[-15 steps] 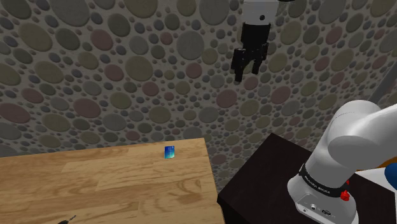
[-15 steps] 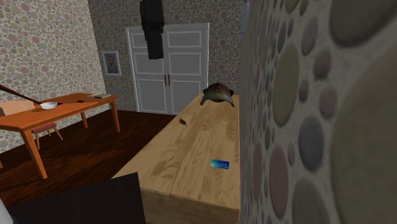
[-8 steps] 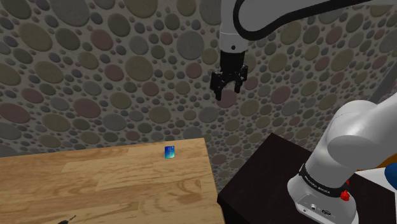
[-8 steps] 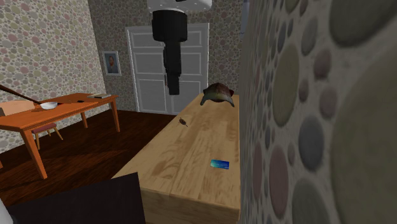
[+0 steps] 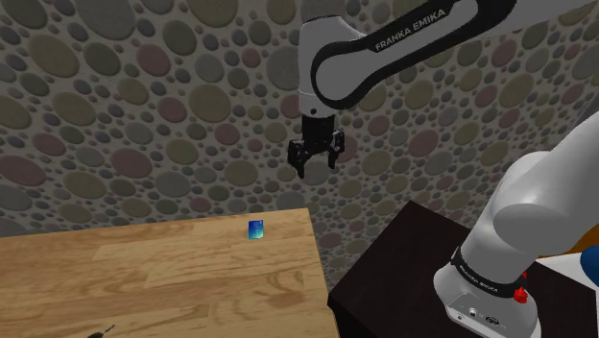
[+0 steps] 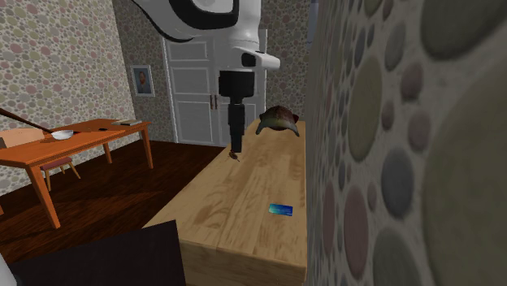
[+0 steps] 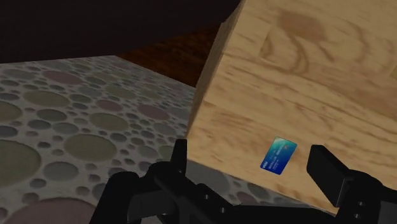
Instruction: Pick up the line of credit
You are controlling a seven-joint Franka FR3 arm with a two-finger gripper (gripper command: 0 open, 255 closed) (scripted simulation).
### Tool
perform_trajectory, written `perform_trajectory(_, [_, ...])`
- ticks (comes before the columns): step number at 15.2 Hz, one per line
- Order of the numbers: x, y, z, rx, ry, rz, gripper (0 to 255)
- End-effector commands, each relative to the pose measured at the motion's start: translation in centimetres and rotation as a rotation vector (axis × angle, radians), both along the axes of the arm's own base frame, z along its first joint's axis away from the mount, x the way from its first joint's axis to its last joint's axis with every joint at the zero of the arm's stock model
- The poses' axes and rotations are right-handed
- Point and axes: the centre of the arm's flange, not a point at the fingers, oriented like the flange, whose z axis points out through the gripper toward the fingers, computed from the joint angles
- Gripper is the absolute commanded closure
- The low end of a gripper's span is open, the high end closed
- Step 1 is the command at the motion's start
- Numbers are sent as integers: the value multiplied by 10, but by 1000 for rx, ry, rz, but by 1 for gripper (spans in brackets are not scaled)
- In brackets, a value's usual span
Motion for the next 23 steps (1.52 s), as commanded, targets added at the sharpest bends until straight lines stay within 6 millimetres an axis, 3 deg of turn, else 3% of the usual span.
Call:
perform_trajectory(1, [14,10,-23,7,5,-30,0])
perform_trajectory(23, [165,97,-255,71,75,-346,0])
